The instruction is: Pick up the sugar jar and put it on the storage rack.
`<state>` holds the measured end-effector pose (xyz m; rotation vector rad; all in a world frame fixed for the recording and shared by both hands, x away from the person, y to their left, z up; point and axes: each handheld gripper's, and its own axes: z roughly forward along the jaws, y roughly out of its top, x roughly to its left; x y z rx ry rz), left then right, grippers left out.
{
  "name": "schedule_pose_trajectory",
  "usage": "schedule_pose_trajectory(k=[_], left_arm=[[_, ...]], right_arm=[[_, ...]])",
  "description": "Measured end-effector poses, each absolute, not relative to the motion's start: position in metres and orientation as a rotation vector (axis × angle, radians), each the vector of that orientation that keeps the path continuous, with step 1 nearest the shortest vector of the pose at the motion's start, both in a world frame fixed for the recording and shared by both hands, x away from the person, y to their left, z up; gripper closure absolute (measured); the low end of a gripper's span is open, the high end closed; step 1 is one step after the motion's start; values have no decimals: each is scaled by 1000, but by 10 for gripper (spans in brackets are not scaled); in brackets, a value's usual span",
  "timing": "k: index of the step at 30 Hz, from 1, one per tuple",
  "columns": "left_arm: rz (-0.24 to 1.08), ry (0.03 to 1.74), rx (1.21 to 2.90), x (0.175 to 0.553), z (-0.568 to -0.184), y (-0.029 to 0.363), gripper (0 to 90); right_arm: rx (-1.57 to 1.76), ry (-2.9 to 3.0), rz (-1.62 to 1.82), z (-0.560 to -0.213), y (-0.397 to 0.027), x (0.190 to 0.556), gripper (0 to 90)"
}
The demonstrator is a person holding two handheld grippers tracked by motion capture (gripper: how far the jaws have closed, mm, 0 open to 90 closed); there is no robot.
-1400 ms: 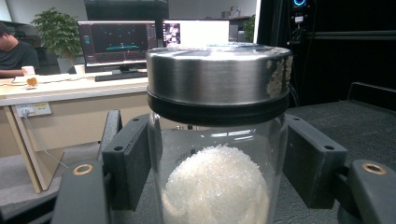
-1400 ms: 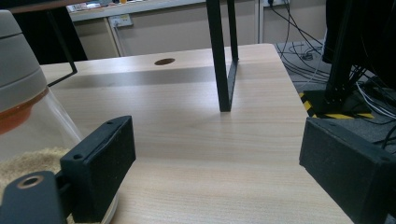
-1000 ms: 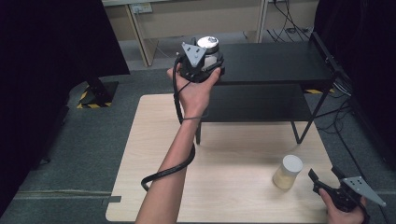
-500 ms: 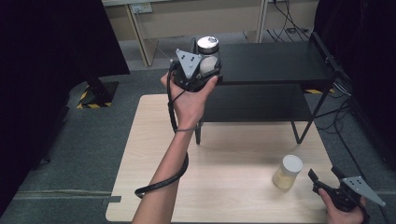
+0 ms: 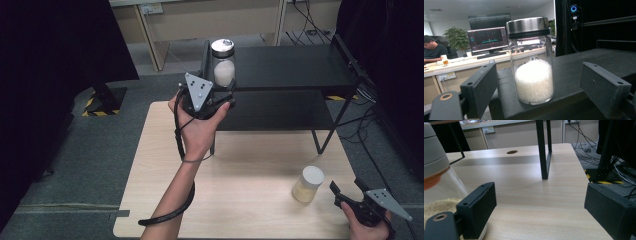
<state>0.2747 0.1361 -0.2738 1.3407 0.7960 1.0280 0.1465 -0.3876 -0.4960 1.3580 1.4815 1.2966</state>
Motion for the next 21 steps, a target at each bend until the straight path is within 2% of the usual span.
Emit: schedule_pose_trajectory(k=[21], left_arm=[[1009,718,1367,243,-341,144,150]], right_arm=[[1359,1482,1296,-496,-388,147,108]])
